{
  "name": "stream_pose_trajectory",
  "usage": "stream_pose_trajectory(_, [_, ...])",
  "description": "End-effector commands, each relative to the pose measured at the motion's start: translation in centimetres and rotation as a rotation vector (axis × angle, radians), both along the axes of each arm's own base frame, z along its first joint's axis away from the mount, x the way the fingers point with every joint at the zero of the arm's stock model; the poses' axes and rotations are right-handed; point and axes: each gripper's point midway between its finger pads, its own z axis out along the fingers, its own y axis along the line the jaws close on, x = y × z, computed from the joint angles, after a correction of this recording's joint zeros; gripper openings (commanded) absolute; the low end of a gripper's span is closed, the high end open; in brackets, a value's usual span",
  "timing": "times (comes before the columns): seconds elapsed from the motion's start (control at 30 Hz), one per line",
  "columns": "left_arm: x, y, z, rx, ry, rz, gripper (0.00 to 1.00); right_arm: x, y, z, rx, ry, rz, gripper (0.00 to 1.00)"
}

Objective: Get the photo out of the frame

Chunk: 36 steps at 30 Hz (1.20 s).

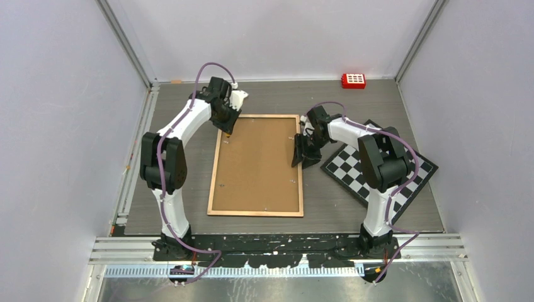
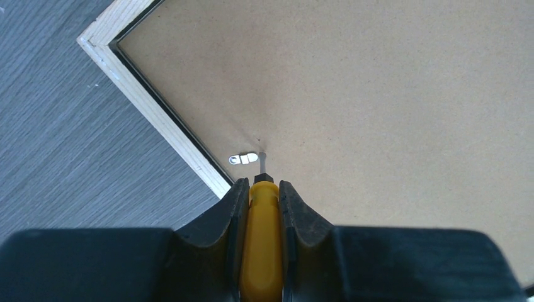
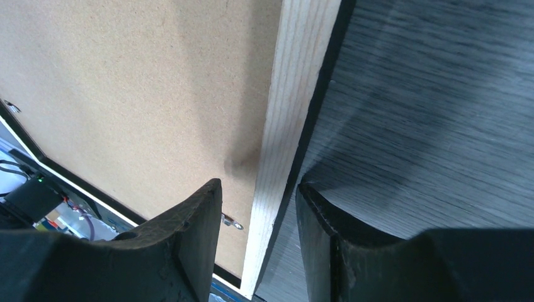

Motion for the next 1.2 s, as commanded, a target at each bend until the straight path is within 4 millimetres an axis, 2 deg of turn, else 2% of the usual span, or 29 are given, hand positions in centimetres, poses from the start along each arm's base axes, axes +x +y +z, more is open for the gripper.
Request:
stream_pose_trajectory(0.0, [0.8, -1.7, 3.7, -0.102, -0.052, -0.004, 0.0, 1.4, 0.4, 1.9, 0.021, -0.088, 0.038, 0.52])
stream_pose_trajectory(0.13, [-0.4, -2.7, 6.9, -0.178, -0.051, -0.034, 0.0, 3.2, 1.0, 5.0, 0.052, -0.205, 0.145, 0.59])
stream_pose_trajectory(0.3, [-2.0, -1.3, 8.1, -0.22, -0.011, -0.023, 0.0, 6.4, 1.5, 8.2, 0.041, -0.33, 0.332, 0.68])
stream_pose_trajectory(0.43, [-3.7, -0.3, 8.9, -0.301, 0.032, 0.01, 0.0, 10.4, 1.8, 9.4, -0.011, -0.43, 0.393, 0.78])
stream_pose_trajectory(0.53, [-4.7, 0.6, 9.3, -0.308, 0.035, 0.03, 0.0, 13.4, 2.1, 9.6, -0.051, -0.488, 0.411, 0.82])
stream_pose_trajectory(0.67, [-6.2, 1.3, 9.8, -0.324, 0.032, 0.038, 0.0, 17.2, 2.7, 8.8, -0.088, -0.553, 0.405, 0.89])
stream_pose_trajectory(0.77, [-7.4, 1.4, 10.2, -0.348, 0.047, 0.031, 0.0, 19.4, 3.1, 8.4, -0.104, -0.611, 0.42, 0.93])
stream_pose_trajectory(0.97, [-8.8, 1.5, 10.8, -0.381, 0.059, 0.033, 0.0, 22.7, 3.5, 7.8, -0.119, -0.71, 0.414, 0.95])
stream_pose_trajectory(1.17, [-9.4, 1.4, 10.5, -0.392, 0.083, 0.042, 0.0, 24.7, 3.8, 6.7, -0.138, -0.768, 0.433, 0.96])
